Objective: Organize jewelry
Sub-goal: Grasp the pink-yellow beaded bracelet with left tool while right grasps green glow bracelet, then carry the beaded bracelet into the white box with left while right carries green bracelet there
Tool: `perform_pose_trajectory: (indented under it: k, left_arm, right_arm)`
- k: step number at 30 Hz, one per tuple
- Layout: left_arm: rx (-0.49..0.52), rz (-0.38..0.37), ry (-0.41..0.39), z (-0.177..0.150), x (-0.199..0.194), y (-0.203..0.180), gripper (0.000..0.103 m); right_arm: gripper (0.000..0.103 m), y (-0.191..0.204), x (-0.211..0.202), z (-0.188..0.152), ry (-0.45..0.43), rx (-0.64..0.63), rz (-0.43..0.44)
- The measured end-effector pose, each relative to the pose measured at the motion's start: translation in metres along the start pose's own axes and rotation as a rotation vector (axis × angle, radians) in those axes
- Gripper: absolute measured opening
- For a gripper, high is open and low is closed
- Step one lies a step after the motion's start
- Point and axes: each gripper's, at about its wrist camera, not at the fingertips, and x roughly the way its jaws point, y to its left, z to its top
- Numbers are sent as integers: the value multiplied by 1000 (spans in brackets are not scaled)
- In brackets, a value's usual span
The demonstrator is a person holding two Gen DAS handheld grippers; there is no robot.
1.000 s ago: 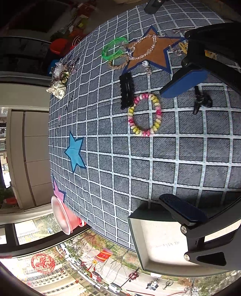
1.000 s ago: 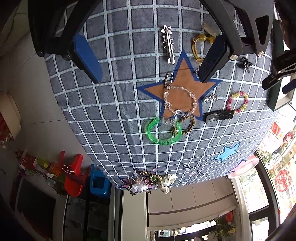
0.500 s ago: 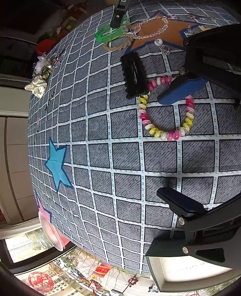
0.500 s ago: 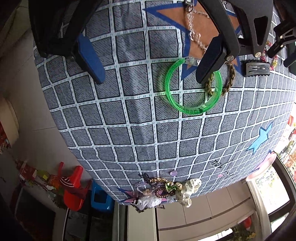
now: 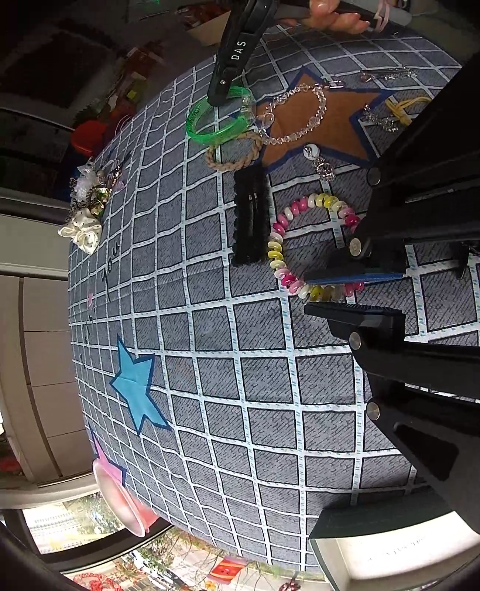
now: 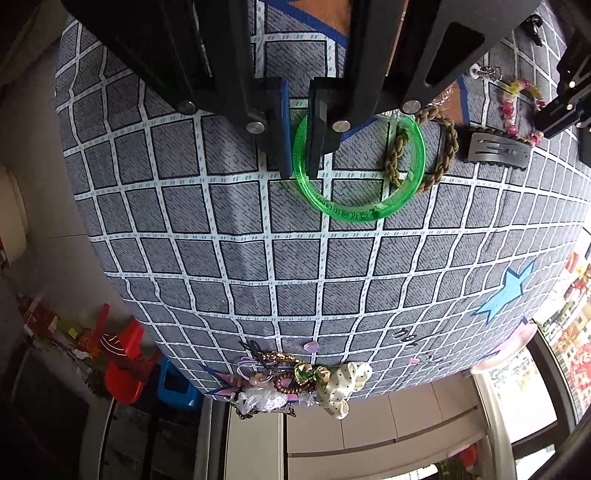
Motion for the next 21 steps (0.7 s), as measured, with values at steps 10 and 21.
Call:
perform_pose_trajectory:
  k: [10, 21]
  left_arm:
    - [-33, -41, -153, -8, -75, 14, 17]
    - [-233, 51, -237, -67, -139, 106, 17]
  right_arm:
    - [7, 8, -64, -3, -80, -14, 68]
    - [7, 132, -114, -26, -91, -217, 268]
